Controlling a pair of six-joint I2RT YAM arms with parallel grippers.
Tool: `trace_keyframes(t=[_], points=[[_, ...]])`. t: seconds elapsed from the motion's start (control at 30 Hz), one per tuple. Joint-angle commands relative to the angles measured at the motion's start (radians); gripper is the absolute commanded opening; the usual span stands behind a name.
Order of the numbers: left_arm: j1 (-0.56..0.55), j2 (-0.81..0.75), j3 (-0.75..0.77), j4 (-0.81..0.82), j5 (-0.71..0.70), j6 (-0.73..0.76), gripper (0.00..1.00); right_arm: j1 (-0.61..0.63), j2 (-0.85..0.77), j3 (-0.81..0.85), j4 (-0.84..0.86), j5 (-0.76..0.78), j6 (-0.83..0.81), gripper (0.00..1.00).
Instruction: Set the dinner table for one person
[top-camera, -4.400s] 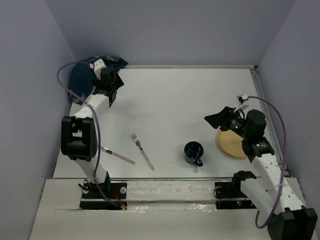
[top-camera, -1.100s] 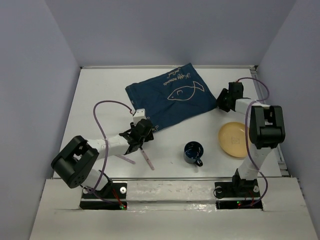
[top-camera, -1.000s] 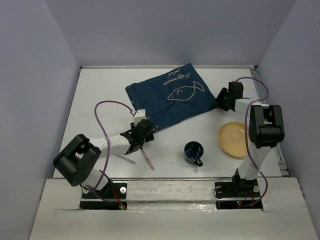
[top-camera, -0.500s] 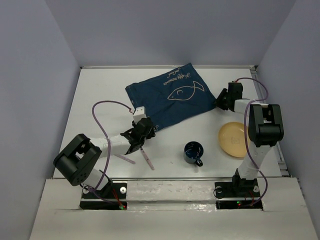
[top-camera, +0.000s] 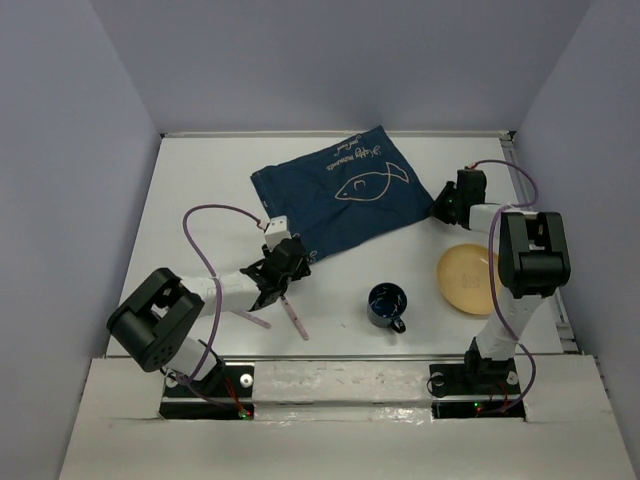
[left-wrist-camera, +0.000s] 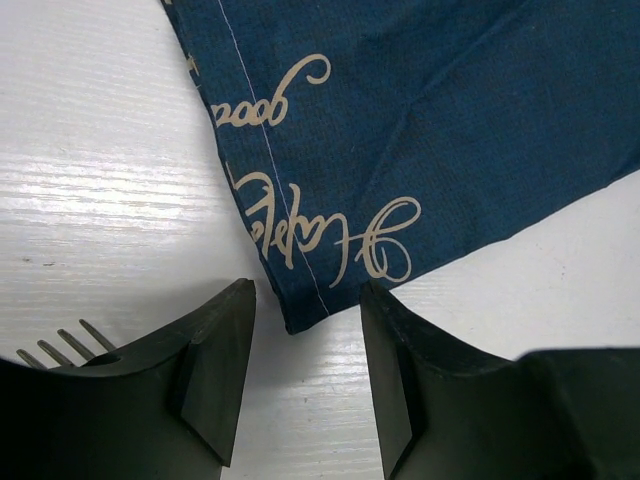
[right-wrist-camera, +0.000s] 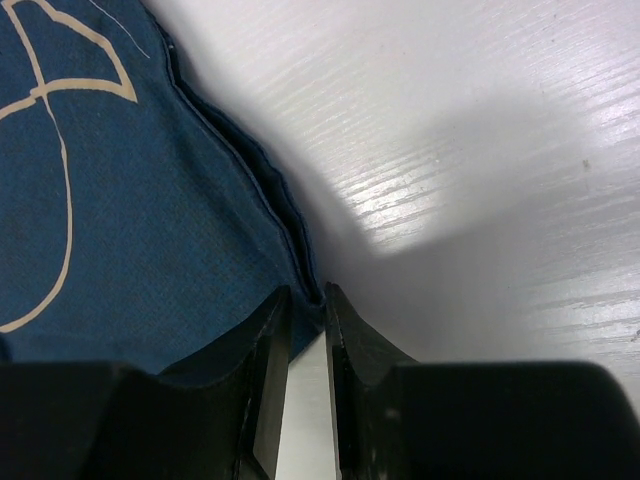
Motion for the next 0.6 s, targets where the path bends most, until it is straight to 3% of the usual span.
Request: trace_keyframes(t=[0.0,0.1,0.13,0.23,0.4,0.53,0.57], points=[[-0.005,0.007,-0.004,0.01,-0.032,-0.008,0.56,0.0,-0.046,-0.014,0.036,-0.002,0.005,0.26],[-0.005,0.041,0.008,0.009,-0.028,-0.013,0.54,0.0,-0.06,-0.022,0.039,0.003,0.0,0.22],[-0.005,0.045,0.013,0.014,-0.042,-0.014,0.47,0.0,-0.064,-0.027,0.039,0.004,-0.001,0.22],[-0.005,0.046,0.014,0.03,-0.071,-0.008,0.4,0.0,-0.079,-0.036,0.04,0.003,0.0,0.21],[-0.005,0.067,0.022,0.056,-0.111,0.012,0.35,0.0,-0.099,-0.054,0.051,-0.008,0.006,0.21],[-0.005,0.082,0.02,0.09,-0.113,0.033,0.12,0.0,-0.119,-0.074,0.06,-0.007,0.008,0.17],[-0.005,0.078,0.02,0.092,-0.122,0.044,0.0,0.0,-0.132,-0.085,0.062,-0.007,0.009,0.15]])
